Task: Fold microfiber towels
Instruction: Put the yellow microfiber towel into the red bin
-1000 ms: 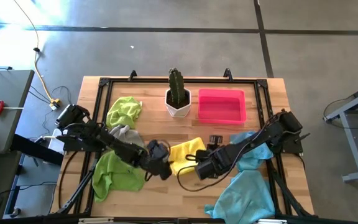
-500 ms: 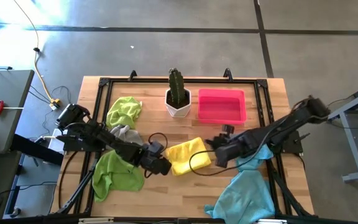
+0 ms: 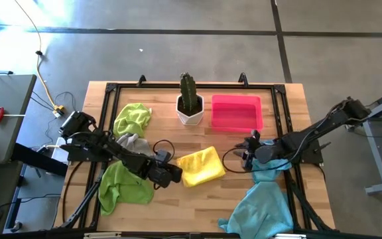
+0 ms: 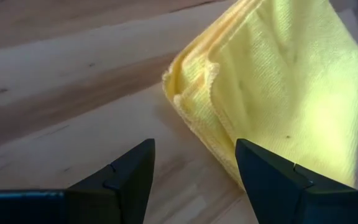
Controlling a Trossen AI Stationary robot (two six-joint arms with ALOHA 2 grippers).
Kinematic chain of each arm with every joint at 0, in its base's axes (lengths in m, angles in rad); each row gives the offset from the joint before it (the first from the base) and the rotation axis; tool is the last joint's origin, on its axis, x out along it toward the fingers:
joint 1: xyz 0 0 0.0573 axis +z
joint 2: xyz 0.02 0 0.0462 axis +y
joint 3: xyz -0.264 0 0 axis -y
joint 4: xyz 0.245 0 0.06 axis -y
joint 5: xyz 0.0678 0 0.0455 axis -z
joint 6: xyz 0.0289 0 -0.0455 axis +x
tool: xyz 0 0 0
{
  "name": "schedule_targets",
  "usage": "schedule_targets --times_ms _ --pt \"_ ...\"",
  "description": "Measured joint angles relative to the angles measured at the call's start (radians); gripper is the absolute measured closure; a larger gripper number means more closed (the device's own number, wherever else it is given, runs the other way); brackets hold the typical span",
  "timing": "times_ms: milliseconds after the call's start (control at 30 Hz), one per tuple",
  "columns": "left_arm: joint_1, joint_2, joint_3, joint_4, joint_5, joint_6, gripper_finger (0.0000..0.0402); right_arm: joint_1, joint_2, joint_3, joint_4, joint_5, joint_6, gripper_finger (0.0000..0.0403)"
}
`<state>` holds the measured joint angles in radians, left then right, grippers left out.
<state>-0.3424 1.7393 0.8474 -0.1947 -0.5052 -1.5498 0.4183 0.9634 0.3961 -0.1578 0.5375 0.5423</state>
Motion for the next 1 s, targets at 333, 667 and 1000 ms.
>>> schedule_targets --times_ms 333,667,1000 --pt "-0.004 0.134 0.004 0.248 -0.053 -0.120 0.0185 0.000 -0.010 -0.059 0.166 0.000 -0.024 0.0263" --pt "0.049 0.147 0.003 0.285 -0.065 -0.069 0.0189 0.000 -0.010 -0.059 0.163 0.001 -0.027 0.0263" --pt "0.119 0.150 0.000 0.277 -0.050 0.094 0.0296 0.000 -0.010 -0.059 0.163 0.008 -0.020 0.0263"
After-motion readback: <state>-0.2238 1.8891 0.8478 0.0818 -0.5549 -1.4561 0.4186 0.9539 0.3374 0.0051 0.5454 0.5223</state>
